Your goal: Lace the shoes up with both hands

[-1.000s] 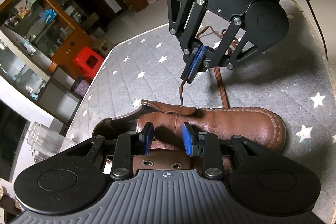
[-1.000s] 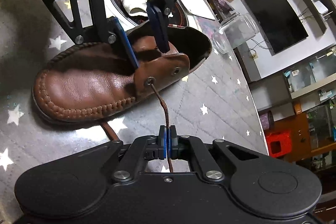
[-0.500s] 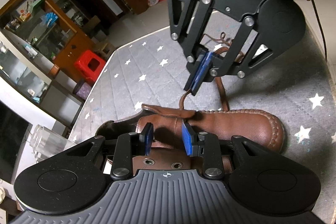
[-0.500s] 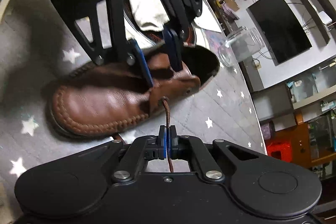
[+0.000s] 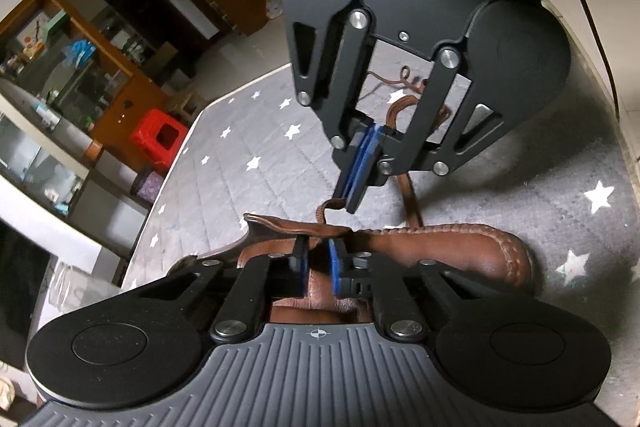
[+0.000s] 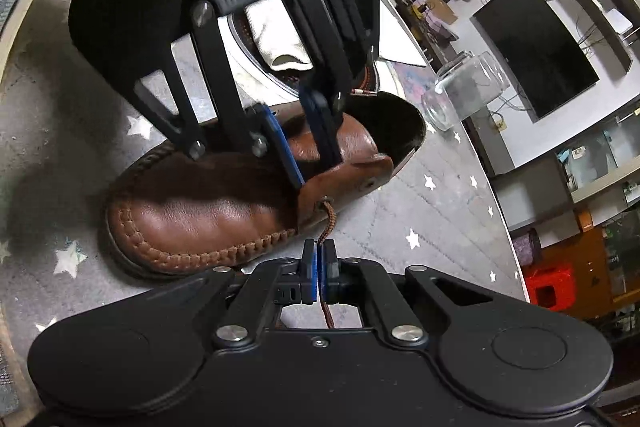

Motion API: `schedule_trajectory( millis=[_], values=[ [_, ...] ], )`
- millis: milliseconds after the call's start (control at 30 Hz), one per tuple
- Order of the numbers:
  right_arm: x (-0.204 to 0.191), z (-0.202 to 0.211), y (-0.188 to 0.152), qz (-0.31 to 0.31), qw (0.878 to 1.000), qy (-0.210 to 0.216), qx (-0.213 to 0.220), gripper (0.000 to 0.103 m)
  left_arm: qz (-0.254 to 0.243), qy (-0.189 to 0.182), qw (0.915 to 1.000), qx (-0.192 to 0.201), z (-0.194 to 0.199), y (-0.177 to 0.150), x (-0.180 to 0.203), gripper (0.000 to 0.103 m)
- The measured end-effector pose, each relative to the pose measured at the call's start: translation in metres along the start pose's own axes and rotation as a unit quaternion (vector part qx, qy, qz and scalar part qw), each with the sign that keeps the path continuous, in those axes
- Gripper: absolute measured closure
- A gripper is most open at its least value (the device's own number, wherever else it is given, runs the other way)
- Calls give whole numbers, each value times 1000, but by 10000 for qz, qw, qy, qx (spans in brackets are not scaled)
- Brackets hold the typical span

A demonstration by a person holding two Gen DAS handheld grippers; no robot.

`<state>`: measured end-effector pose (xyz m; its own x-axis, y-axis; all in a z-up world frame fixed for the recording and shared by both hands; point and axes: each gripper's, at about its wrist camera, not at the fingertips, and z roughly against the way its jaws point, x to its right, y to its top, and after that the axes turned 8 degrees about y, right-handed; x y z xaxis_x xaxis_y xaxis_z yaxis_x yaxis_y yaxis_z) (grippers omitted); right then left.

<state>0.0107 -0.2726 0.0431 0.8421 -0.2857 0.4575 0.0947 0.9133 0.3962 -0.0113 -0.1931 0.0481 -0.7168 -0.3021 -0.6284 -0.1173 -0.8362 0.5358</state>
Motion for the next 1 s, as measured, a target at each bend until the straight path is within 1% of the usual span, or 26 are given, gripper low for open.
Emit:
schedule_trajectory(
  millis=[167, 267, 333, 400, 500, 700, 867, 1000],
  values=[
    [-1, 2, -3, -43, 10000, 23, 77, 101, 125, -24, 9999, -7, -3, -2, 2, 99],
    [-1, 7, -2, -73, 9999, -8, 145, 101, 256, 102, 9996, -34, -1, -2, 6, 100],
    [-2, 11, -2, -83, 9998, -39, 190, 101, 426, 199, 9989, -64, 0, -2, 7, 101],
    [-3, 16, -2, -78, 9997, -77, 237, 100, 635, 324, 9974, -119, 1, -2, 8, 101],
    [-7, 26, 0, -151, 9990, -90, 405, 100, 743, 486, 9959, -172, 4, 0, 10, 100],
    [-21, 25, 4, -348, 9969, 336, 619, 100, 906, 968, 9908, -272, 14, 5, 21, 100],
    [-28, 19, 2, -439, 9958, 421, 679, 101, 873, 1365, 9862, -328, 26, 6, 24, 100],
    [-25, 18, 2, -610, 9946, 466, 692, 101, 1098, 1624, 9801, -317, 42, 4, 17, 101]
  ],
)
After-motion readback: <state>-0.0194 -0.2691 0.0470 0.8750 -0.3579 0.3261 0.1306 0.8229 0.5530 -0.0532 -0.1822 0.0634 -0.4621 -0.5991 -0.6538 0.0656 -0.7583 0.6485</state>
